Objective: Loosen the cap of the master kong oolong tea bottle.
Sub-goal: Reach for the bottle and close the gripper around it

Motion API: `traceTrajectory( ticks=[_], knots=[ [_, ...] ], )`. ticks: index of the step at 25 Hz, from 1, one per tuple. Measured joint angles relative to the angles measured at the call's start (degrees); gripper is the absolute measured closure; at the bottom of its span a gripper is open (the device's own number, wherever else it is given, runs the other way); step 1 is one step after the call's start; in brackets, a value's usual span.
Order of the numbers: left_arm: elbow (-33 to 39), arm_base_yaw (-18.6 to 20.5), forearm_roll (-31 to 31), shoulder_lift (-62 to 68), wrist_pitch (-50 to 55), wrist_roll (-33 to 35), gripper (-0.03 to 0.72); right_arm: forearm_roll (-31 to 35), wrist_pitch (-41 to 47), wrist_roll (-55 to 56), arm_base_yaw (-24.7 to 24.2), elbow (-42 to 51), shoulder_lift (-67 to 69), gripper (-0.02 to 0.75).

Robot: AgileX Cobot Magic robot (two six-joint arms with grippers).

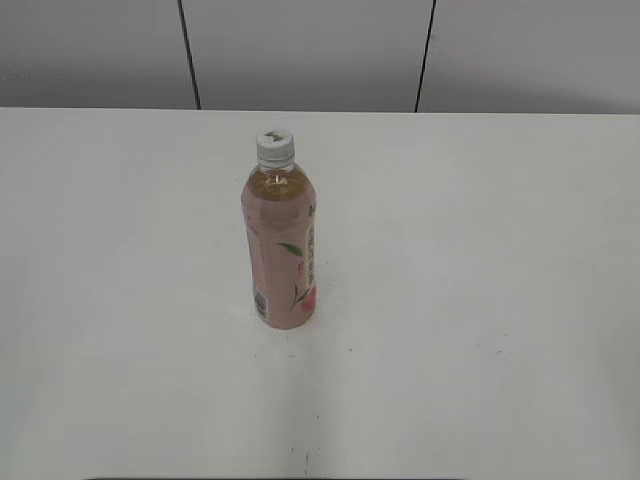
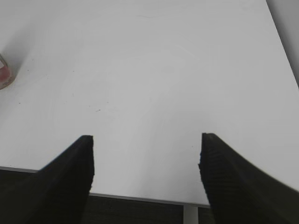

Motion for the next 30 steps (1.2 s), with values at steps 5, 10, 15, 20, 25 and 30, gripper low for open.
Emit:
traceTrajectory(
  ticks=[5,10,15,20,25,30],
  knots=[
    [0.0,0.0,0.0,0.0,0.0,0.0,0.408,0.0,0.0,0.0,0.0,0.0,0.0,0.204],
    [0.0,0.0,0.0,0.0,0.0,0.0,0.408,0.0,0.0,0.0,0.0,0.0,0.0,0.204],
    [0.0,0.0,0.0,0.0,0.0,0.0,0.408,0.0,0.0,0.0,0.0,0.0,0.0,0.204],
    [0.0,0.0,0.0,0.0,0.0,0.0,0.408,0.0,0.0,0.0,0.0,0.0,0.0,0.204],
    [0.0,0.0,0.0,0.0,0.0,0.0,0.408,0.0,0.0,0.0,0.0,0.0,0.0,0.204],
    [-0.1,0.0,-0.1,0.0,-0.9,0.0,0.408,0.0,0.0,0.0,0.0,0.0,0.0,0.204]
  ],
)
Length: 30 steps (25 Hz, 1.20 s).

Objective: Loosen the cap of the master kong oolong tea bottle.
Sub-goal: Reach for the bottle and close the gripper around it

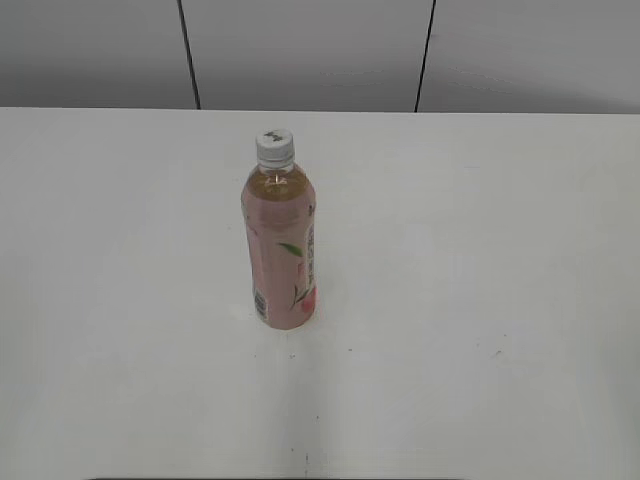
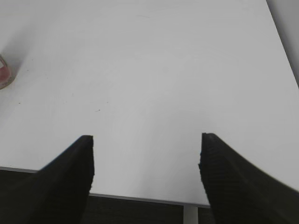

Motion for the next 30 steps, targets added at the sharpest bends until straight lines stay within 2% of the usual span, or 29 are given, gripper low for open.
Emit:
traceTrajectory(
  ticks=[3,9,14,17,19,26,30],
  knots=[
    [-0.6,0.0,0.0,0.8,-4.1,0.0,0.408,0.0,0.0,0.0,0.0,0.0,0.0,0.204],
    [1.2,0.0,-0.2,3.5,-20.3,0.0,0.408,0.0,0.0,0.0,0.0,0.0,0.0,0.204],
    [11.3,0.0,-2.9,6.8,-33.3,0.0,0.408,0.0,0.0,0.0,0.0,0.0,0.0,0.204],
    [17.1,0.0,-8.3,8.2,-47.2,0.0,0.408,0.0,0.0,0.0,0.0,0.0,0.0,0.204],
    [19.9,0.0,-9.4,9.8,-54.1,0.0,0.408,0.0,0.0,0.0,0.0,0.0,0.0,0.204],
    [23.5,0.0,-11.1,22.1,-65.0,0.0,0.408,0.0,0.0,0.0,0.0,0.0,0.0,0.204],
    [23.5,-0.1,-9.2,32.0,-71.1,-0.1,0.412,0.0,0.0,0.0,0.0,0.0,0.0,0.204]
  ],
)
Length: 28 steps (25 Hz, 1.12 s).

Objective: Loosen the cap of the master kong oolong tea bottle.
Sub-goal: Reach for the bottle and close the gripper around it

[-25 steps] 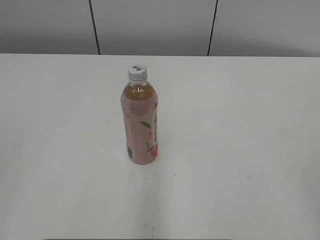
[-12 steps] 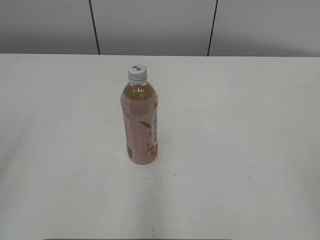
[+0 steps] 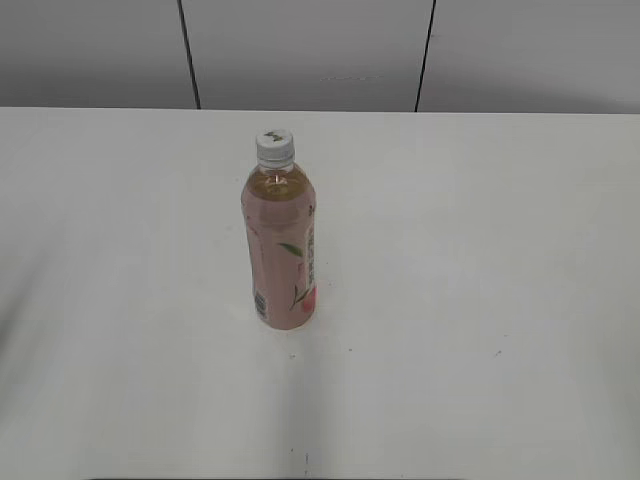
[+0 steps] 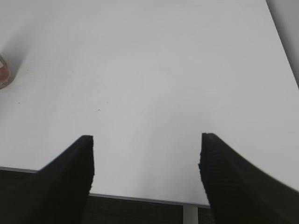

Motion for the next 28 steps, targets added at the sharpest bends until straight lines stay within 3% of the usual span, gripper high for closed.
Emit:
traceTrajectory(
  ticks=[3,11,19,23,28],
  knots=[
    [0.0,-1.8,3.6,8.1,-5.1,-1.3,0.43,0.0,0.0,0.0,0.0,0.0,0.0,0.204],
    [0.1,-12.2,20.6,31.9,-24.8,-8.3,0.435,0.0,0.0,0.0,0.0,0.0,0.0,0.204],
    [2.3,-15.2,40.4,53.6,-52.3,-12.8,0.23,0.0,0.0,0.0,0.0,0.0,0.0,0.204],
    [1.9,-15.2,41.5,62.8,-55.2,-13.0,0.139,0.0,0.0,0.0,0.0,0.0,0.0,0.204],
    [-1.2,-15.2,43.1,69.6,-55.4,-13.1,0.102,0.0,0.0,0.0,0.0,0.0,0.0,0.204]
  ],
)
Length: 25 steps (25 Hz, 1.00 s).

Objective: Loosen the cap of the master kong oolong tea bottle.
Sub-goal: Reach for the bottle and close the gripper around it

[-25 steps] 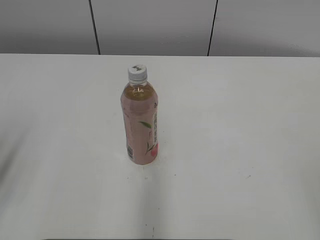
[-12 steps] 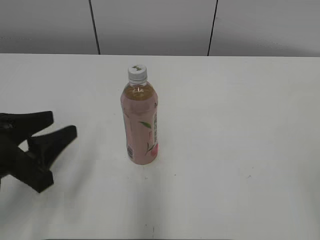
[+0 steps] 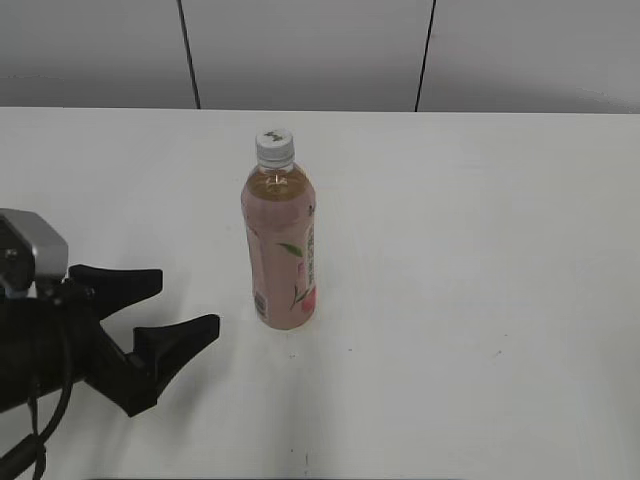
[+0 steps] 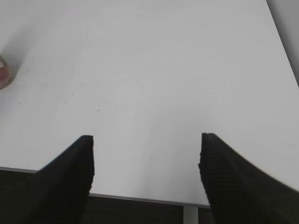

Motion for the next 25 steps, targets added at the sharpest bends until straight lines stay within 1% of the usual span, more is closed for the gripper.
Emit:
traceTrajectory(
  ticks=[14,16,22,25],
  knots=[
    [-11.5,-0.1,4.7,0.6,-0.4,0.0,0.102,0.0,0.0,0.0,0.0,0.0,0.0,0.204],
    [-12.6,-0.8,4.9,0.6,-0.4,0.0,0.102,0.0,0.0,0.0,0.0,0.0,0.0,0.204],
    [-17.3,-4.8,5.7,4.3,-0.9,0.0,0.102,0.0,0.0,0.0,0.0,0.0,0.0,0.204],
    [-19.0,-5.2,5.7,7.6,-0.8,-0.1,0.102,0.0,0.0,0.0,0.0,0.0,0.0,0.204]
  ],
)
